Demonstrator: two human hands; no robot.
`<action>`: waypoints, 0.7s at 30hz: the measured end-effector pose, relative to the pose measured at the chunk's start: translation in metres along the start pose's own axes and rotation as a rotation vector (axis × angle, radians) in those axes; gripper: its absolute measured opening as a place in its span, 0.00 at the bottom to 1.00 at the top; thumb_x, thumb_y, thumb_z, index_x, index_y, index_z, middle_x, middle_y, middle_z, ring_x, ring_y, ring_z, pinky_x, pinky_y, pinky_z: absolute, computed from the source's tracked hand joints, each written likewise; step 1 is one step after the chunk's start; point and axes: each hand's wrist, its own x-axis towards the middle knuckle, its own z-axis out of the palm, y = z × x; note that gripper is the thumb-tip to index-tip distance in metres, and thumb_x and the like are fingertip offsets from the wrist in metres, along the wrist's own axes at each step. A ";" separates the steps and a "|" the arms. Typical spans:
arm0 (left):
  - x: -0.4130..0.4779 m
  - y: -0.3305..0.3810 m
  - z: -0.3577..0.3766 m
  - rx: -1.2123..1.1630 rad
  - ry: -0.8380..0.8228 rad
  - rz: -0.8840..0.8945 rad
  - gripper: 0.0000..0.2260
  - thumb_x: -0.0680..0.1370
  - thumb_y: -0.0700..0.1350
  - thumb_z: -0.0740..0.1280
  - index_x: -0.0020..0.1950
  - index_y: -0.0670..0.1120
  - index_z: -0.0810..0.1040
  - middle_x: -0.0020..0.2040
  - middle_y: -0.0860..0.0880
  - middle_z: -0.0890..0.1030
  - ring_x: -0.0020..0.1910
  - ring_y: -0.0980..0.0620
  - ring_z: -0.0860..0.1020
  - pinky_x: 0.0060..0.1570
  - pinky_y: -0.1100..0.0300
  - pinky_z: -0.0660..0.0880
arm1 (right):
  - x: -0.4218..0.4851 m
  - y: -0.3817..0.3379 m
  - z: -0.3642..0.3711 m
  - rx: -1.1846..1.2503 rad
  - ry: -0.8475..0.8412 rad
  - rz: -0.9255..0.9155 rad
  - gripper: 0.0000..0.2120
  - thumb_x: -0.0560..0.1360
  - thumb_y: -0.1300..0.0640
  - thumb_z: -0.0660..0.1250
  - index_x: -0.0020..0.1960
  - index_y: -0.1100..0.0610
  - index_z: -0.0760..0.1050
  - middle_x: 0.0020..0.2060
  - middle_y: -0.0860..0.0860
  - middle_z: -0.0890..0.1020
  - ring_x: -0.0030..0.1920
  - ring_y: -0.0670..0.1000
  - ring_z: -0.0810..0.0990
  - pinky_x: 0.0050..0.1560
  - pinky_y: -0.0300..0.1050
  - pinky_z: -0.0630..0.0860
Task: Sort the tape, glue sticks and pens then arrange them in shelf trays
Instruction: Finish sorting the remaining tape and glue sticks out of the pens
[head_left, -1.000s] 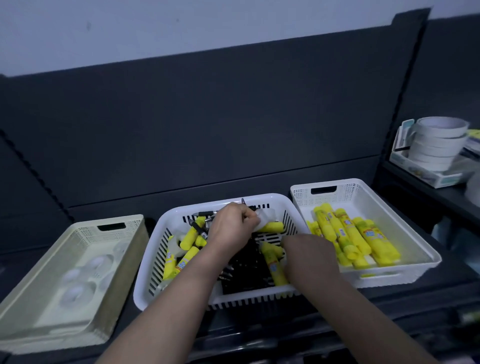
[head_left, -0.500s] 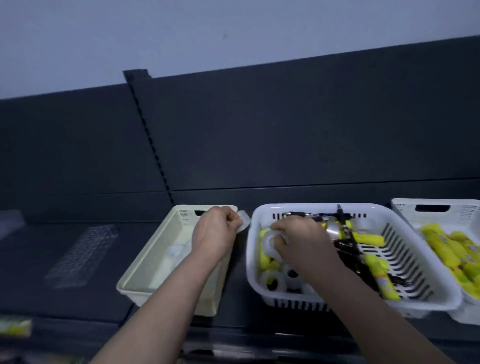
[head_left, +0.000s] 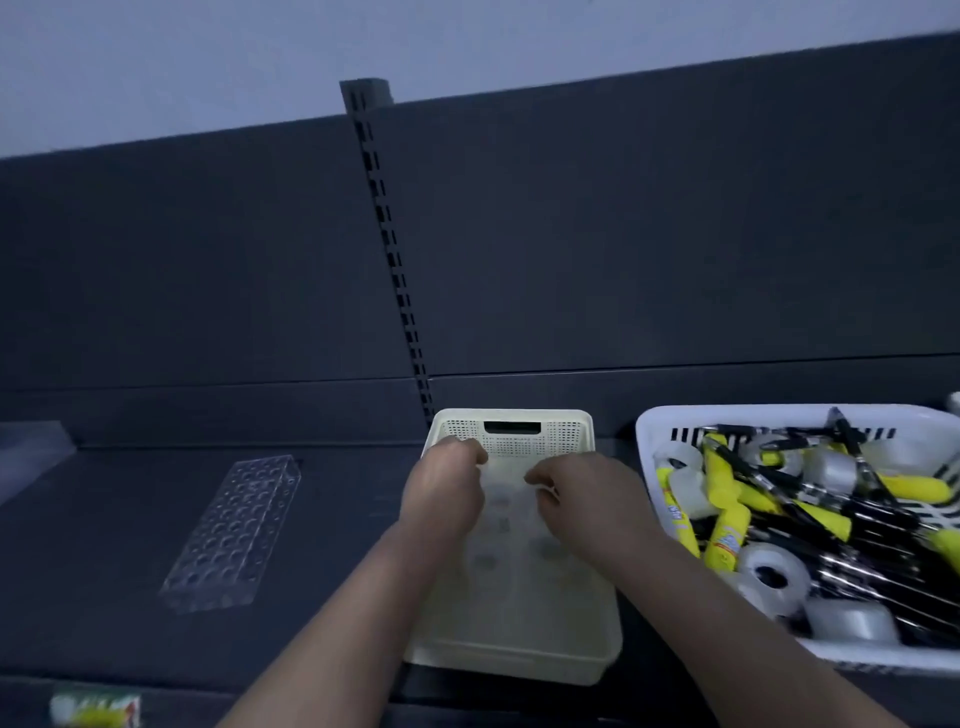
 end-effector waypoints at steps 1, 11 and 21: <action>0.001 -0.001 -0.002 -0.011 -0.002 0.009 0.14 0.78 0.39 0.61 0.61 0.50 0.78 0.60 0.50 0.77 0.56 0.48 0.76 0.51 0.57 0.73 | 0.003 -0.003 0.003 -0.010 -0.026 0.008 0.18 0.76 0.53 0.59 0.63 0.43 0.75 0.59 0.43 0.80 0.61 0.49 0.76 0.55 0.42 0.72; 0.004 0.036 -0.003 -0.121 -0.008 0.165 0.11 0.77 0.45 0.65 0.59 0.52 0.79 0.58 0.53 0.80 0.59 0.52 0.75 0.57 0.55 0.72 | -0.011 0.017 -0.018 -0.101 0.062 0.055 0.14 0.77 0.50 0.59 0.60 0.43 0.76 0.56 0.44 0.81 0.59 0.50 0.76 0.53 0.45 0.69; 0.002 0.141 0.022 -0.154 -0.048 0.391 0.10 0.75 0.44 0.66 0.54 0.52 0.81 0.52 0.51 0.80 0.55 0.50 0.74 0.52 0.57 0.71 | -0.068 0.112 -0.075 -0.201 0.101 0.294 0.12 0.77 0.51 0.60 0.56 0.42 0.78 0.46 0.46 0.83 0.50 0.51 0.80 0.37 0.40 0.66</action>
